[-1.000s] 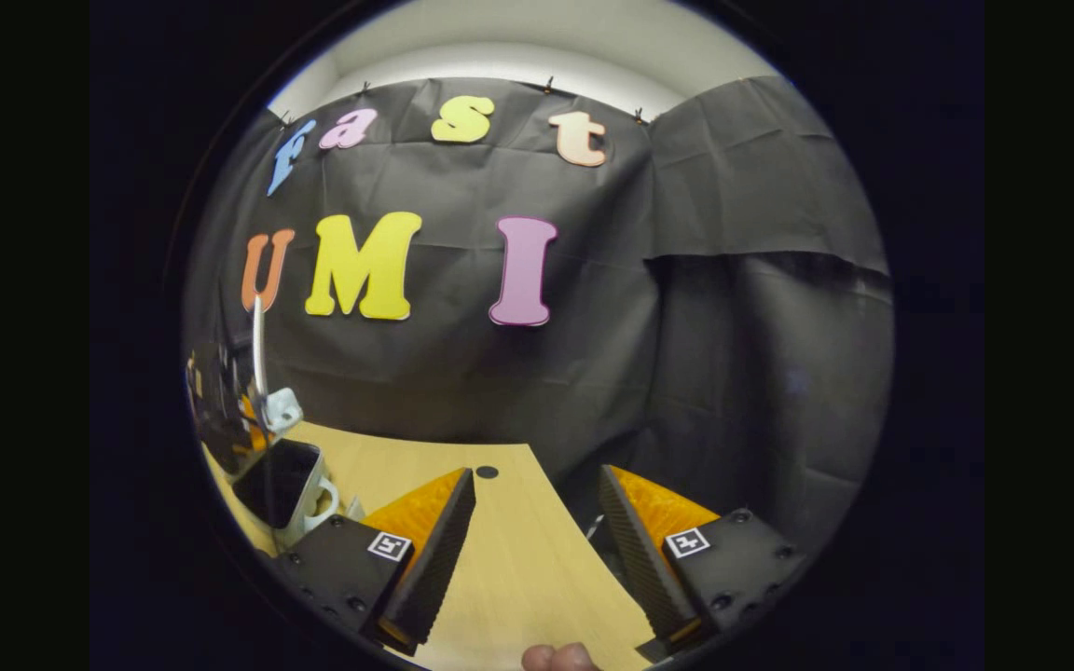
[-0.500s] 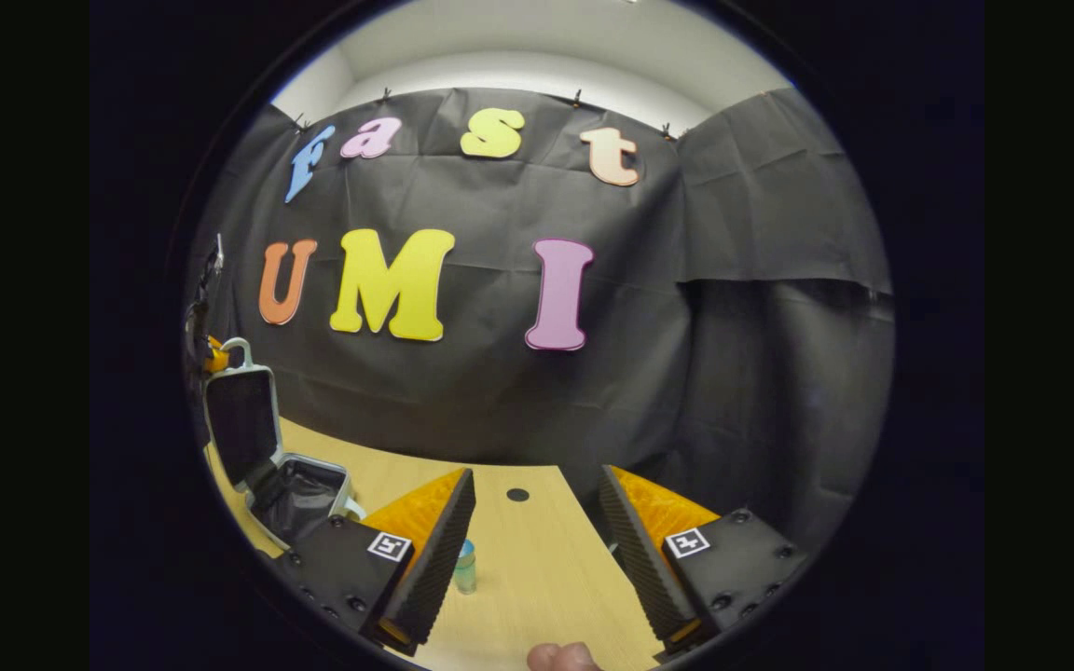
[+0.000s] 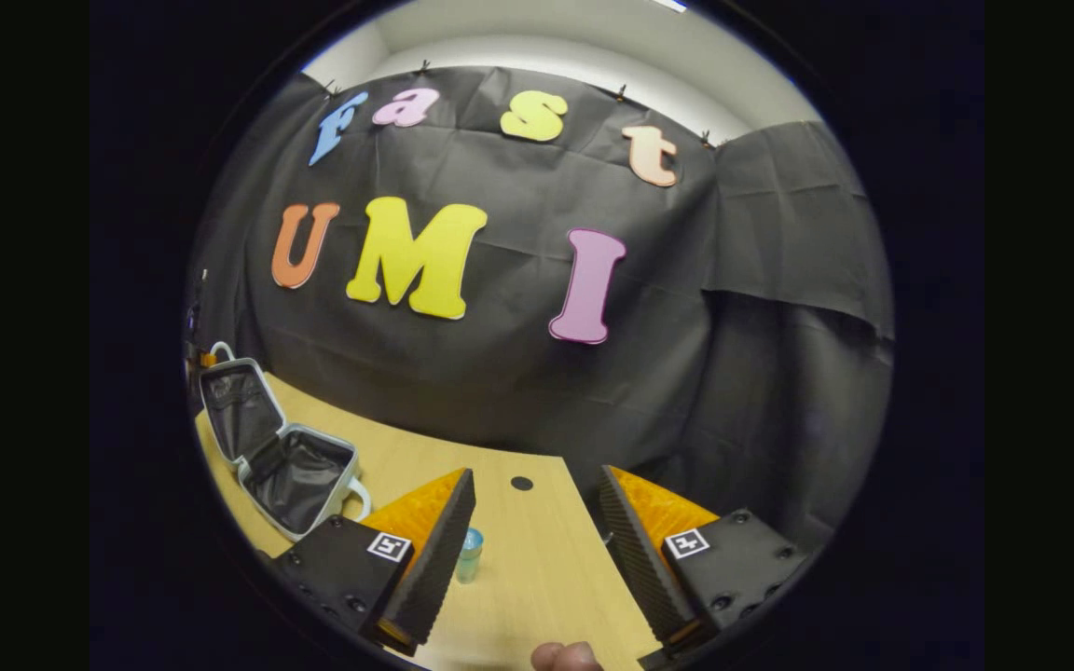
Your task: First open the suitcase, pack the skin care products into it, and then close the suitcase.
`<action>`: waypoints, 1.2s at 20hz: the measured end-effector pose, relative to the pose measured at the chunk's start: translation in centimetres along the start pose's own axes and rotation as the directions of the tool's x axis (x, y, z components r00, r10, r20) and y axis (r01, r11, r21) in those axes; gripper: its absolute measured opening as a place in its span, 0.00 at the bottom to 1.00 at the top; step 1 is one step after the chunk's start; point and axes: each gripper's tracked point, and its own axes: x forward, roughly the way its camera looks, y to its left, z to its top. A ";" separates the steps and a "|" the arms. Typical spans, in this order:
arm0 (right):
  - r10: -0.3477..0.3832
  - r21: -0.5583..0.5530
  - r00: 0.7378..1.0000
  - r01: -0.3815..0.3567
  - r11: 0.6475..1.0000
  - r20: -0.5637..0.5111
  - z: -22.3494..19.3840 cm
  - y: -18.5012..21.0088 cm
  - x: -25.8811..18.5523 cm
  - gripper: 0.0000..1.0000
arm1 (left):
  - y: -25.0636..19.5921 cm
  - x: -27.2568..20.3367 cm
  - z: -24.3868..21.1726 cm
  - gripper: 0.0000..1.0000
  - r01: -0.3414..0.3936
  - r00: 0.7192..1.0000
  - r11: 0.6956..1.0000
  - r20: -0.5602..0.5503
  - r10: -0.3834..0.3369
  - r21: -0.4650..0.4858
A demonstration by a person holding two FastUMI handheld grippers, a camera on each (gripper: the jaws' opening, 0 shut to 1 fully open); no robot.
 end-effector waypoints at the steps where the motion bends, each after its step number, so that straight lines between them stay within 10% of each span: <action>1: -0.004 -0.008 1.000 0.004 1.000 -0.003 0.0 0.1 0.0 0.80 | 1.2 0.7 -1.4 0.03 0.013 1.000 0.999 -0.002 -0.013 -0.048; 11: 0.011 -0.063 0.999 -0.013 0.998 -0.038 -0.3 3.3 1.2 0.80 | 4.7 2.7 -8.4 0.04 0.018 0.995 0.996 -0.100 -0.027 -0.087; 17: 0.048 -0.038 0.997 -0.051 0.998 -0.056 -1.0 4.6 1.6 0.80 | 3.6 1.2 -6.2 0.27 0.017 0.999 1.000 -0.051 -0.016 0.024; 20: 0.062 -0.009 0.996 -0.062 0.998 -0.057 -1.5 4.4 1.5 0.80 | 1.8 -1.5 -1.1 0.99 -0.022 0.999 0.989 0.051 0.014 0.147; 24: 0.060 0.055 0.997 -0.058 0.997 -0.041 -1.8 3.1 1.3 0.80 | -6.2 -9.1 10.3 0.97 -0.083 0.940 0.966 0.342 -0.005 0.244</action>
